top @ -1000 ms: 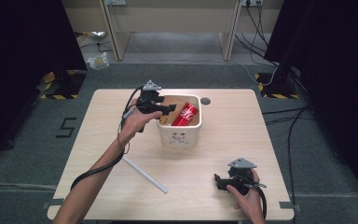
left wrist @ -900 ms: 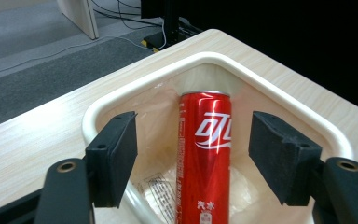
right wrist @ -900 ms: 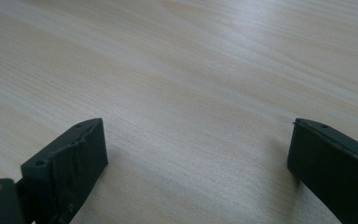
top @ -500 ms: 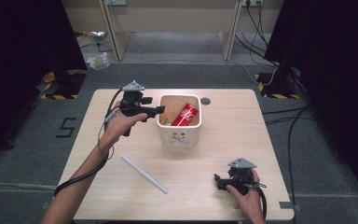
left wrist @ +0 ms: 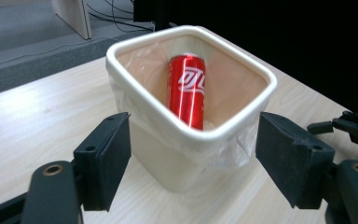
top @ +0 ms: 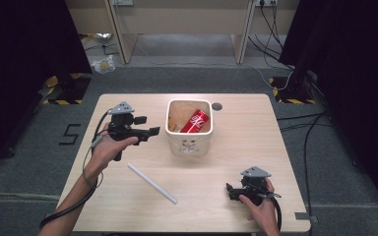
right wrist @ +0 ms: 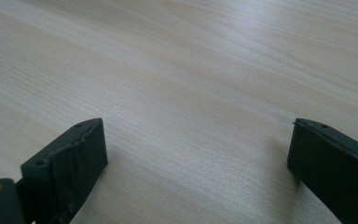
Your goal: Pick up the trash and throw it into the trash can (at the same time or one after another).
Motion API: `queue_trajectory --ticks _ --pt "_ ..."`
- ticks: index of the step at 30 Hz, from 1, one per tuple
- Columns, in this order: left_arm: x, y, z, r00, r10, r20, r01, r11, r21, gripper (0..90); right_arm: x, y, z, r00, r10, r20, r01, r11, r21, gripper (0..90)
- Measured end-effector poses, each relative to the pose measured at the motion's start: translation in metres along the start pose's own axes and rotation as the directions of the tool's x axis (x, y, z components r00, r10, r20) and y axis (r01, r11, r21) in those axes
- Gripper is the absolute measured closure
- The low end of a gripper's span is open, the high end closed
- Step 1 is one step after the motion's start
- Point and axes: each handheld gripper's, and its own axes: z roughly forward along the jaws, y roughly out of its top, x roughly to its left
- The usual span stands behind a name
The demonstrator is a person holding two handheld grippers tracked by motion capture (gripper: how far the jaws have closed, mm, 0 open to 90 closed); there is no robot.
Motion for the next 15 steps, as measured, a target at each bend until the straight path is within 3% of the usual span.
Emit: queue_trajectory --ticks 9,12,15 --pt "-0.006 -0.034 -0.007 0.9995 -0.018 -0.025 0.018 0.9998 0.007 26.8 0.000 0.000 0.000 1.0000 -0.001 0.000 0.001 1.000 0.002 5.0" --pt "-0.008 -0.057 -0.005 0.9985 -0.055 -0.004 0.055 0.9979 0.035 26.9 0.000 0.000 0.000 1.0000 0.002 0.000 -0.002 1.000 0.001 5.0" --pt "-0.009 -0.076 -0.003 0.9967 -0.078 -0.020 0.079 0.9953 0.056 28.0 0.000 0.000 0.000 1.0000 0.001 0.000 -0.001 1.000 0.001 5.0"
